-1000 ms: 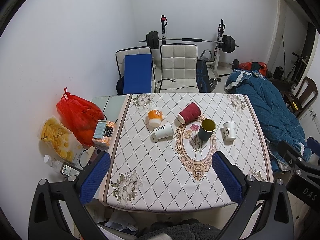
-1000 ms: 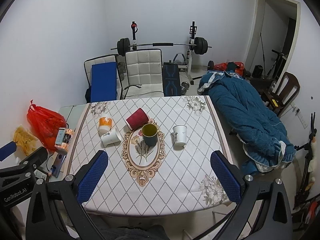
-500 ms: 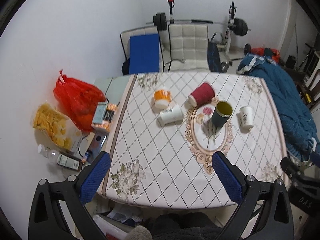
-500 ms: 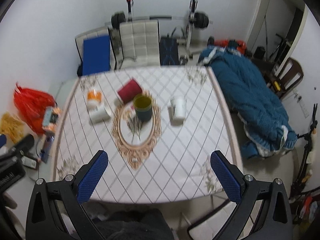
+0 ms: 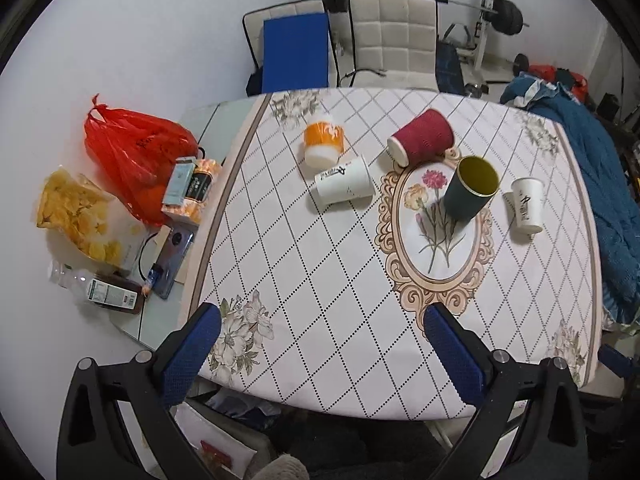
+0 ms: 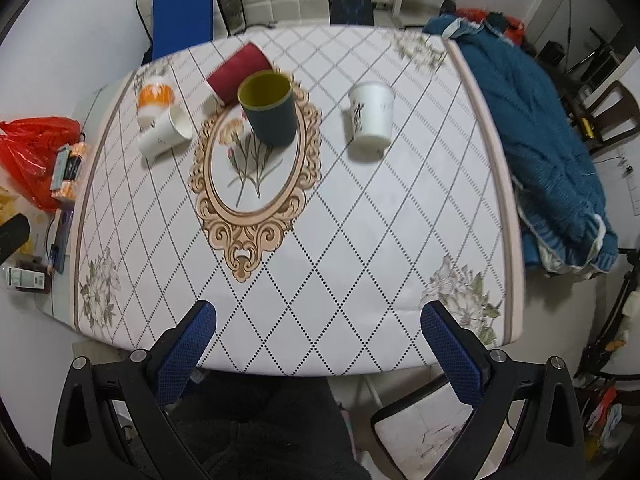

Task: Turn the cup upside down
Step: 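Move the left gripper toward the dark red ribbed paper cup, then close the left gripper around the red cup's body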

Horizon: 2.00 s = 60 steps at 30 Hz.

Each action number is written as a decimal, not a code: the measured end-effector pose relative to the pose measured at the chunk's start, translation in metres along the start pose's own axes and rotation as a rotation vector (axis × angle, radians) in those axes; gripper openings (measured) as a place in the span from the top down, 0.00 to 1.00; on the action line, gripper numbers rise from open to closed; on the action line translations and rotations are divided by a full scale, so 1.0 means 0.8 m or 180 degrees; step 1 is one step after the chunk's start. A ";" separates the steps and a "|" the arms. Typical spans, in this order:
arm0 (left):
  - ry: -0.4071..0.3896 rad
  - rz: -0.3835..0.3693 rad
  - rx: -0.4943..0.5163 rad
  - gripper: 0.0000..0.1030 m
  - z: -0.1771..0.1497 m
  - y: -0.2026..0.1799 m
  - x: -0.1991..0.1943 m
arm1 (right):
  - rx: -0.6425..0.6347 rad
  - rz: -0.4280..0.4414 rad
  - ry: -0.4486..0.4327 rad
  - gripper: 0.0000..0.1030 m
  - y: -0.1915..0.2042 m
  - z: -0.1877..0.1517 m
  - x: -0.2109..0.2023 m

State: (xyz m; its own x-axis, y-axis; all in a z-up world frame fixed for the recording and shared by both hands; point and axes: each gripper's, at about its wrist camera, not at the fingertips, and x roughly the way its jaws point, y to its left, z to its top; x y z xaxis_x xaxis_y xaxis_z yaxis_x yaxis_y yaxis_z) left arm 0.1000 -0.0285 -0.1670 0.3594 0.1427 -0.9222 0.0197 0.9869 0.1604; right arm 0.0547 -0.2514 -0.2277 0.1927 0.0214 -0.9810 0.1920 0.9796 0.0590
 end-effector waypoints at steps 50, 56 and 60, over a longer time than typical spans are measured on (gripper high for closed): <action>0.0629 -0.0100 0.2493 0.00 0.290 -0.181 0.315 | 0.0765 -0.0667 0.0924 0.00 -0.005 0.138 0.218; 0.0793 -0.0146 0.2696 0.00 0.283 -0.208 0.342 | 0.0789 -0.0696 0.0978 0.00 -0.015 0.146 0.228; 0.0838 -0.0180 0.2806 0.00 0.278 -0.221 0.358 | 0.0801 -0.0710 0.0999 0.00 -0.018 0.149 0.231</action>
State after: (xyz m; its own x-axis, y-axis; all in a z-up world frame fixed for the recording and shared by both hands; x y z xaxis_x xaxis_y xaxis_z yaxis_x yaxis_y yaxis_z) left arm 0.4070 -0.1792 -0.3810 0.1146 0.2152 -0.9698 0.7733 0.5934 0.2231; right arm 0.2024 -0.2854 -0.3881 -0.1732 -0.0871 -0.9810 0.4309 0.8890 -0.1551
